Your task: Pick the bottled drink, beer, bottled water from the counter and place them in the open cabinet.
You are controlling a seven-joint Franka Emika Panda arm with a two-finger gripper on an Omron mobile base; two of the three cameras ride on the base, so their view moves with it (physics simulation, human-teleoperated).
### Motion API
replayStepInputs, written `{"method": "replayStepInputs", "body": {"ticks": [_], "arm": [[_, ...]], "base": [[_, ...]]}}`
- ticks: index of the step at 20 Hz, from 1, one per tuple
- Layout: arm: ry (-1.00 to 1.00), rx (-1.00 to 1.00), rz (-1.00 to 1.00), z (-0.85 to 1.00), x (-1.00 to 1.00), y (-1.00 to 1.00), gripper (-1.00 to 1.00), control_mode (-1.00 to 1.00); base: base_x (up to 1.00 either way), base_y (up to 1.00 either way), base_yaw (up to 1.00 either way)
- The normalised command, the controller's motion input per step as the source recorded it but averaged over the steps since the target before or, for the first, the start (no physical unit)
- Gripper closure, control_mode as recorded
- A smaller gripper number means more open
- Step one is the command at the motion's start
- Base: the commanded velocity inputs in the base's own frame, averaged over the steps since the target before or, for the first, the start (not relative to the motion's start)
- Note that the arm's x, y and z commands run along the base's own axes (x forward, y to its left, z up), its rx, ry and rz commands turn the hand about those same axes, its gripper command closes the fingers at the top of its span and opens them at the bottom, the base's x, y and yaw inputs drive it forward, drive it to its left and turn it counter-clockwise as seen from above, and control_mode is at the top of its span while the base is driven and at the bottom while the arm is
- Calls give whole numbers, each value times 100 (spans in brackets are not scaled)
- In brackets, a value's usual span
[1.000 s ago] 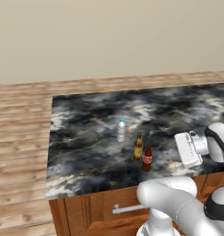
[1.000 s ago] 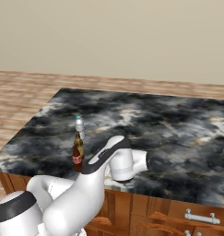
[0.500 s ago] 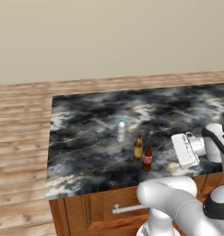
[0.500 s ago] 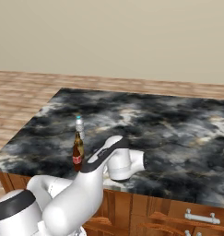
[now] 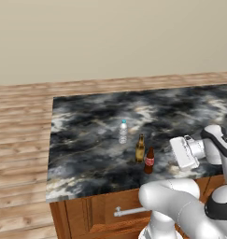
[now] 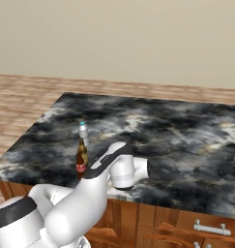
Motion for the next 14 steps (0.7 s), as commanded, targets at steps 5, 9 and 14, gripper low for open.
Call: {"method": "replayStepInputs", "body": {"ticks": [5,9,14], "arm": [[0,1,0,-10,9,9,-100,-100],[0,1,0,-9,14,5,-100,-100],[0,2,0,-5,11,4,-100,-100]], "base": [[0,0,0],[0,0,0],[0,0,0]]}}
